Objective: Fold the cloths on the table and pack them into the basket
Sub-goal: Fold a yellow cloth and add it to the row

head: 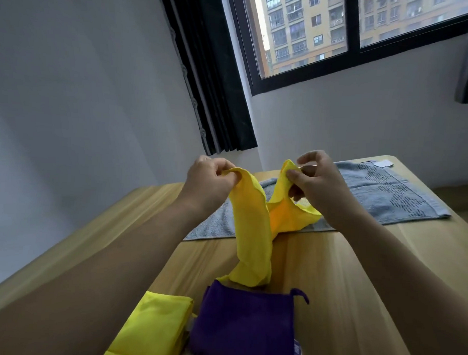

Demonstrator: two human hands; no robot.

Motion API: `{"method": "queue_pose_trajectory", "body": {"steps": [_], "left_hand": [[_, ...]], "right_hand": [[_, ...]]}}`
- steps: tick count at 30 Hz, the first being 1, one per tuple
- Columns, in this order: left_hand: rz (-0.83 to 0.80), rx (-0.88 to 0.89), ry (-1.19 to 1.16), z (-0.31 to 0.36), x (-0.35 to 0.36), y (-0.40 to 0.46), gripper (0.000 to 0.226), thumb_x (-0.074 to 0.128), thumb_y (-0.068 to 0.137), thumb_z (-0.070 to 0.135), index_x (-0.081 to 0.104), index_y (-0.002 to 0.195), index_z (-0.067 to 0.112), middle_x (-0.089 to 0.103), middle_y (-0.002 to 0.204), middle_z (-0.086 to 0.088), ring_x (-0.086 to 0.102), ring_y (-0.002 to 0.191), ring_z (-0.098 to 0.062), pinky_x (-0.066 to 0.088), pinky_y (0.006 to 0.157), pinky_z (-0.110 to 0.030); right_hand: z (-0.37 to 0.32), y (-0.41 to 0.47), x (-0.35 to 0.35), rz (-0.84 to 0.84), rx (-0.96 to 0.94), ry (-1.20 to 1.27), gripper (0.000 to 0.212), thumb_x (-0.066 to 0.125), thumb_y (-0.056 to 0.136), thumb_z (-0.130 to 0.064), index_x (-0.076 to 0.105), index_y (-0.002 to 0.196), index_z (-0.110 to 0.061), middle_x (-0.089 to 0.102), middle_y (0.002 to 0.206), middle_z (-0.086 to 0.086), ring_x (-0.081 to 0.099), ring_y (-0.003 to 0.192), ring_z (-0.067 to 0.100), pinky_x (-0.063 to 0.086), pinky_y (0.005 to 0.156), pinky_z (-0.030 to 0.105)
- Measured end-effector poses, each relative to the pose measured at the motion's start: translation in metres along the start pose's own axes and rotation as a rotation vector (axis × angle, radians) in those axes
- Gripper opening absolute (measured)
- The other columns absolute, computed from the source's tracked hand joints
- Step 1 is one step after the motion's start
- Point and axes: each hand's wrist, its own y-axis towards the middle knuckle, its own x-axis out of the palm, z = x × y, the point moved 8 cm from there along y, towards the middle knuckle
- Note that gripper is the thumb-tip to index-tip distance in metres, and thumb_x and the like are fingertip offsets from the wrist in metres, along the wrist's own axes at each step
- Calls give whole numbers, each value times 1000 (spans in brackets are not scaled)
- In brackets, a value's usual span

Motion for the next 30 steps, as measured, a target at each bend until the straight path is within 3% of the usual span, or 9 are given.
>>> {"method": "queue_pose_trajectory", "body": {"steps": [3, 7, 10, 13, 16, 22, 24, 27, 30], "left_hand": [[-16, 40, -26, 8, 3, 1, 19, 59, 92, 24, 64, 78, 12, 52, 108, -2, 53, 92, -13, 42, 72, -20], [-78, 88, -83, 15, 9, -3, 26, 60, 93, 25, 64, 82, 2, 61, 81, -23, 54, 71, -18, 53, 76, -47], [-50, 106, -64, 18, 9, -1, 26, 63, 92, 28, 63, 76, 7, 55, 71, -14, 51, 66, -17, 52, 68, -43], [-50, 107, -72, 20, 11, -1, 27, 64, 92, 31, 65, 78, 8, 60, 79, -26, 55, 69, -22, 55, 72, -48], [-51, 101, -89, 21, 11, -1, 28, 62, 93, 31, 66, 83, 5, 63, 87, -28, 60, 74, -28, 56, 75, -53], [-115, 82, -154, 23, 15, -4, 32, 64, 92, 29, 66, 82, -1, 58, 77, -23, 54, 71, -24, 53, 75, -50], [-231, 88, -215, 27, 22, -10, 30, 65, 90, 29, 70, 82, 0, 63, 82, -25, 61, 75, -30, 54, 84, -49], [-481, 143, -188, 38, 38, -28, 21, 62, 93, 21, 72, 89, 2, 72, 78, -3, 69, 75, -11, 56, 77, -26], [-633, 215, -91, 42, 52, -42, 38, 64, 87, 30, 69, 99, -6, 71, 101, -12, 66, 97, -18, 53, 91, -35]], "right_hand": [[-6, 0, 3, -34, -43, -36, 20, 57, 94, -11, 40, 105, -16, 62, 74, 18, 60, 60, 24, 55, 59, 32], [-18, -1, 9, -86, -115, -128, 23, 43, 97, -4, 56, 91, -21, 57, 75, 9, 55, 65, 18, 50, 62, 33], [-23, -5, 14, -156, -97, -58, 32, 38, 95, -1, 62, 84, -18, 57, 78, 8, 53, 70, 18, 46, 65, 33], [-26, -10, 25, -250, -128, -144, 15, 50, 94, -32, 61, 93, -22, 59, 86, -1, 56, 78, 13, 46, 69, 26], [-30, -14, 31, -285, -192, -372, 47, 59, 74, -62, 57, 103, -25, 56, 95, -11, 56, 85, 6, 46, 67, 16], [-40, -8, 19, -139, -374, -522, 11, 58, 93, -25, 63, 98, -16, 51, 81, -13, 49, 73, 0, 36, 63, 12], [-40, -5, 9, -68, -377, -506, 13, 54, 95, -18, 65, 100, -12, 50, 76, -15, 47, 69, -1, 34, 60, 12], [-39, -1, -3, 32, -362, -467, 15, 54, 93, -9, 67, 97, -13, 56, 75, -8, 50, 68, 1, 36, 59, 12], [-38, -1, -7, 77, -372, -445, 18, 52, 90, -5, 65, 94, -17, 62, 82, -2, 53, 70, 6, 36, 57, 7]]}}
